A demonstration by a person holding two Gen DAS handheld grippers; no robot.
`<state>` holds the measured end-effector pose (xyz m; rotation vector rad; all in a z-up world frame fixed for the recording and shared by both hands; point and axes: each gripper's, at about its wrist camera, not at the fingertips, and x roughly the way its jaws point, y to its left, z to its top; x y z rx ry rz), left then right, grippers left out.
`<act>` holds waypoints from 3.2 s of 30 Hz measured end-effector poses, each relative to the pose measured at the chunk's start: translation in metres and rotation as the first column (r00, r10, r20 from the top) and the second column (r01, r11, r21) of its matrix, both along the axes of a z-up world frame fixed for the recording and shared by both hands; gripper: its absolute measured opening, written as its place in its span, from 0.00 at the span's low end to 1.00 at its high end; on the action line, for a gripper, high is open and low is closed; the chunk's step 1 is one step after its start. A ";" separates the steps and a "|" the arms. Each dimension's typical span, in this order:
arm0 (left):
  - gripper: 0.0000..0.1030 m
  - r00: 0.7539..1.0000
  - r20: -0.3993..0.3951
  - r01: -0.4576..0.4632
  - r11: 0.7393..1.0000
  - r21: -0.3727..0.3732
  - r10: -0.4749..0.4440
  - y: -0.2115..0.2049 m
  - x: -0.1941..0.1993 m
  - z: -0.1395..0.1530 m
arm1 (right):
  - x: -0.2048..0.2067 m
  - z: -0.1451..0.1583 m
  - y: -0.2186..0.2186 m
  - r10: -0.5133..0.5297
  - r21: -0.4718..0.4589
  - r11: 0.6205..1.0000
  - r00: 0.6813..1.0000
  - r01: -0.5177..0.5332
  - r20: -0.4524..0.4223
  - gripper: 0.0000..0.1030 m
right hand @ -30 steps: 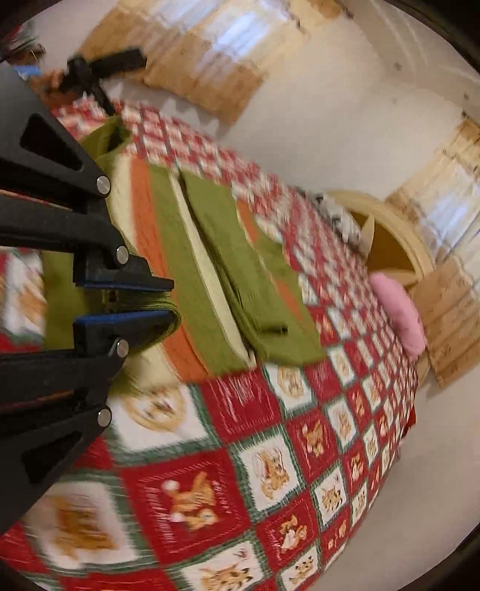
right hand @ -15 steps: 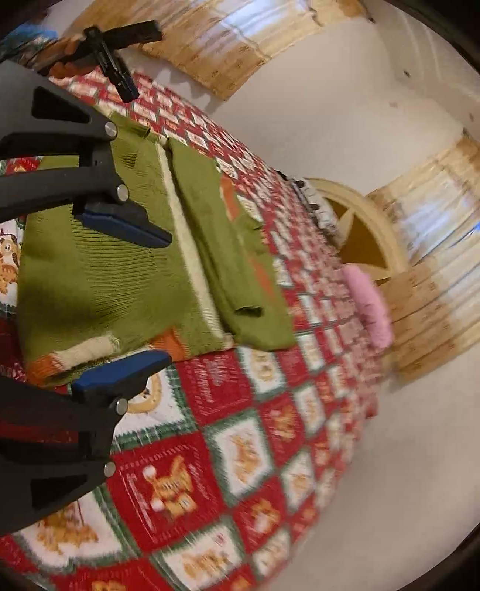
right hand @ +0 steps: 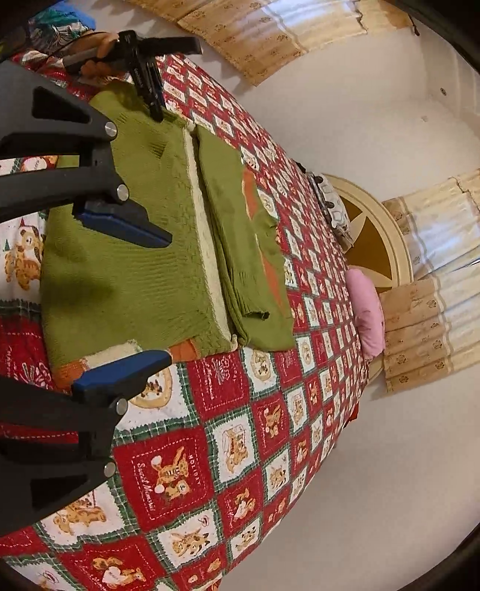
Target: Fold small clothes
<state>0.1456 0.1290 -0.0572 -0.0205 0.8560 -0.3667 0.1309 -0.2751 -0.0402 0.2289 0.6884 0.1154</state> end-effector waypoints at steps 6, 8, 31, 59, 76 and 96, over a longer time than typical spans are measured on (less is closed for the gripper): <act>0.34 1.000 0.004 -0.028 0.999 0.040 0.027 -0.004 0.004 -0.004 | 0.004 0.001 -0.007 -0.022 -0.005 1.000 1.000 0.022 -0.004 0.57; 0.41 0.999 -0.010 -0.035 0.999 0.006 0.036 -0.001 0.009 -0.006 | 0.007 0.000 -0.007 -0.023 -0.020 1.000 1.000 0.023 -0.013 0.57; 0.08 1.000 0.013 -0.026 1.000 -0.016 0.026 -0.011 0.009 0.006 | 0.061 -0.026 0.042 0.176 -0.245 0.946 0.971 -0.212 -0.160 0.10; 0.08 0.971 0.086 -0.213 0.968 -0.130 0.225 0.009 0.117 0.062 | 0.152 0.049 0.058 0.103 -0.313 0.947 0.991 -0.073 0.081 0.10; 0.08 0.951 0.040 -0.301 0.948 -0.101 0.306 -0.004 0.241 0.037 | 0.295 0.006 0.054 0.013 -0.308 0.951 0.999 -0.001 0.039 0.09; 0.54 0.898 -0.024 -0.434 0.895 0.101 0.439 0.001 0.248 0.016 | 0.307 -0.025 0.017 -0.118 -0.221 0.970 0.990 0.098 -0.079 0.34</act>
